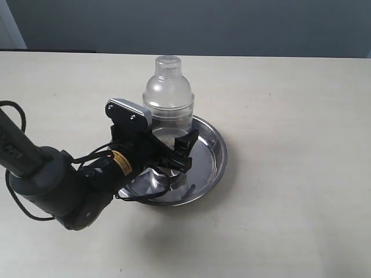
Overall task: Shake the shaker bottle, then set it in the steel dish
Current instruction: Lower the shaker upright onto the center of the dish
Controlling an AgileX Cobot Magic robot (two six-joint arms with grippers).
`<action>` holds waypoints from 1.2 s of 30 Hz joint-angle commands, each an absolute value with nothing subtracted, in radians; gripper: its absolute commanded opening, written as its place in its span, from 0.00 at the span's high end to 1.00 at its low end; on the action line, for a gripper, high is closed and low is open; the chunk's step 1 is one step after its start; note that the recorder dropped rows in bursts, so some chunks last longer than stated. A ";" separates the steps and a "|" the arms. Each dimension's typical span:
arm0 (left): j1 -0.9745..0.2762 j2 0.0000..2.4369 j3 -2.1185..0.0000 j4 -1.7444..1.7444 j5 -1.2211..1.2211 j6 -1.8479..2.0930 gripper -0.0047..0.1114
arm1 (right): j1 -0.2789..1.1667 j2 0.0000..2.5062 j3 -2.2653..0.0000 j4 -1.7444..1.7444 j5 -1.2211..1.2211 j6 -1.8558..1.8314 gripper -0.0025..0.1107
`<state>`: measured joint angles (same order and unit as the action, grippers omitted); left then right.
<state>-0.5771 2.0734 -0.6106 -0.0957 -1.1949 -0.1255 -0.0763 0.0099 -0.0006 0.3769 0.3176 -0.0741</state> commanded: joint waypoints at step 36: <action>-0.579 2.048 -0.545 0.025 -1.221 -0.200 0.06 | -0.079 0.005 0.000 0.375 0.307 -0.077 0.98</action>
